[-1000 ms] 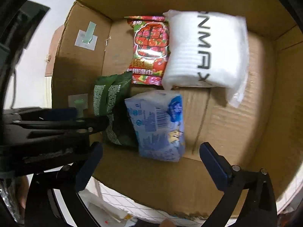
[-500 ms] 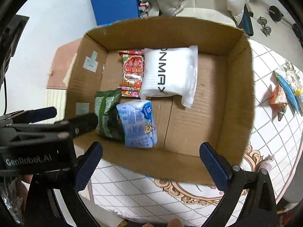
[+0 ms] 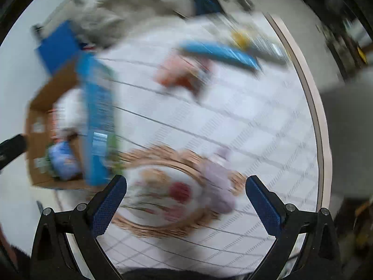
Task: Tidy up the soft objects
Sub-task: 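Grasp the orange snack bag with the left tool while the right tool grasps the lilac cloth bundle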
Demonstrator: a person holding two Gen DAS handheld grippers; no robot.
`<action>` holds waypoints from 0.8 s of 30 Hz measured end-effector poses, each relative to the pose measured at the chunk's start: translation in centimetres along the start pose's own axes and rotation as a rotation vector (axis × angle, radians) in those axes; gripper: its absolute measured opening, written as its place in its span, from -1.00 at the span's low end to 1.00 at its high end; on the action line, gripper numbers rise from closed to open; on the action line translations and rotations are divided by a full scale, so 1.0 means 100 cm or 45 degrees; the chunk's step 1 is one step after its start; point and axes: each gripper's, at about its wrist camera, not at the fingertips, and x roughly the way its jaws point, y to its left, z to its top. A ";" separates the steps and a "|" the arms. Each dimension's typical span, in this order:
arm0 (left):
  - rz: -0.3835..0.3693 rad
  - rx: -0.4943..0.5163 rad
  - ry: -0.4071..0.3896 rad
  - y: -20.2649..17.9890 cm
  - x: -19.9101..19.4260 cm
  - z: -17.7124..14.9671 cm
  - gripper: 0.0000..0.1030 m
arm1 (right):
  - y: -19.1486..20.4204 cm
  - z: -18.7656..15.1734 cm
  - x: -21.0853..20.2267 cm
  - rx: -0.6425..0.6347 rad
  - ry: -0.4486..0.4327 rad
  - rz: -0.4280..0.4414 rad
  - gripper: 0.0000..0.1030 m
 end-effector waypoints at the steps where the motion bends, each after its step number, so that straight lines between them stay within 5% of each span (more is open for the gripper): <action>1: -0.007 0.013 0.016 -0.011 0.007 0.002 0.96 | -0.015 -0.002 0.019 0.033 0.036 -0.007 1.00; 5: 0.012 0.048 0.092 -0.055 0.037 0.012 0.96 | -0.053 -0.012 0.085 0.151 0.183 0.015 0.67; 8: -0.033 0.028 0.163 -0.078 0.059 0.026 0.96 | -0.064 -0.018 0.114 0.191 0.250 0.062 0.63; 10: -0.112 -0.029 0.224 -0.087 0.076 0.038 0.96 | -0.066 -0.019 0.124 0.181 0.275 0.081 0.42; 12: -0.209 -0.115 0.272 -0.091 0.089 0.053 0.96 | -0.068 -0.020 0.128 0.162 0.281 0.094 -0.09; 13: -0.259 -0.183 0.289 -0.091 0.098 0.063 0.96 | -0.070 -0.020 0.127 0.167 0.275 0.096 -0.19; 17: -0.283 -0.298 0.286 -0.095 0.123 0.092 0.96 | -0.094 -0.013 0.115 0.240 0.215 0.098 -0.21; 24: -0.047 0.050 0.320 -0.143 0.170 0.128 0.96 | -0.127 0.010 0.098 0.253 0.159 0.065 -0.21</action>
